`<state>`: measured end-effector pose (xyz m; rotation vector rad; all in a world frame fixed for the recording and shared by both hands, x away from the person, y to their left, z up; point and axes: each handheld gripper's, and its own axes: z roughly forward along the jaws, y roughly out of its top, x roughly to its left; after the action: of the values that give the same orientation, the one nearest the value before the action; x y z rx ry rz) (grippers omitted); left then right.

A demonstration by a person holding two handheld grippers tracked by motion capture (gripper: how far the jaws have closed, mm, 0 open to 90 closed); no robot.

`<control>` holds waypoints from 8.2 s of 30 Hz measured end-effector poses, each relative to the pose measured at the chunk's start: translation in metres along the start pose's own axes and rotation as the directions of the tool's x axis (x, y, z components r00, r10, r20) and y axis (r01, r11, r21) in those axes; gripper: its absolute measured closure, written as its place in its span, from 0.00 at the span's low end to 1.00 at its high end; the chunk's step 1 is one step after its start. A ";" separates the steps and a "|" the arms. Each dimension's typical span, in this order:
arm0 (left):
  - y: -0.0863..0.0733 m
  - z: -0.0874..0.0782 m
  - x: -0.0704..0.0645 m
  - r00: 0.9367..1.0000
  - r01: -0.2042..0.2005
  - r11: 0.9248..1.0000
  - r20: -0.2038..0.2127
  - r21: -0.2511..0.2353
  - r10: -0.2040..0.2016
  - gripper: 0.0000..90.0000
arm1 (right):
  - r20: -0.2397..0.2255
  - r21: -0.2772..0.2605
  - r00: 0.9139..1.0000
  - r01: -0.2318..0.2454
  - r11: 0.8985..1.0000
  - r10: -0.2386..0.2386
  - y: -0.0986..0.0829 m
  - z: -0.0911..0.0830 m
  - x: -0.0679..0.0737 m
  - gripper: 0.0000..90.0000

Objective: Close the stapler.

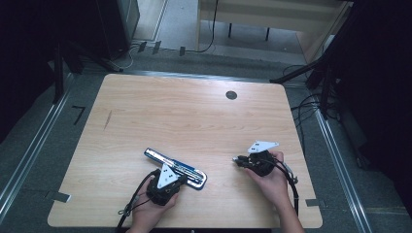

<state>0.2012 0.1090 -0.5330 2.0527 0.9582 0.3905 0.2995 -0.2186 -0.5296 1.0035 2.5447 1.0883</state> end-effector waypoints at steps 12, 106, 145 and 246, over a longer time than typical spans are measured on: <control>0.000 0.000 0.000 1.000 0.000 1.000 0.000 0.000 0.000 1.00 | -0.033 -0.045 0.999 -0.012 0.999 0.011 0.014 -0.013 0.023 0.89; 0.000 0.000 0.002 1.000 0.022 1.000 0.000 -0.004 -0.022 1.00 | -0.138 0.087 0.977 0.177 0.980 -0.164 0.085 0.033 0.138 0.89; 0.000 -0.001 0.003 1.000 0.015 1.000 0.006 0.001 -0.015 1.00 | -0.166 0.129 0.968 0.213 0.969 -0.191 0.084 0.037 0.130 0.89; -0.012 -0.029 0.079 0.971 0.221 0.975 -0.101 0.014 -0.219 1.00 | -0.170 -0.056 0.962 0.206 0.977 -0.212 0.126 0.075 0.154 1.00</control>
<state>0.2319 0.1885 -0.5294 1.9380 1.2427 0.3651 0.2800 -0.0126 -0.4824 0.6359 2.6799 1.2050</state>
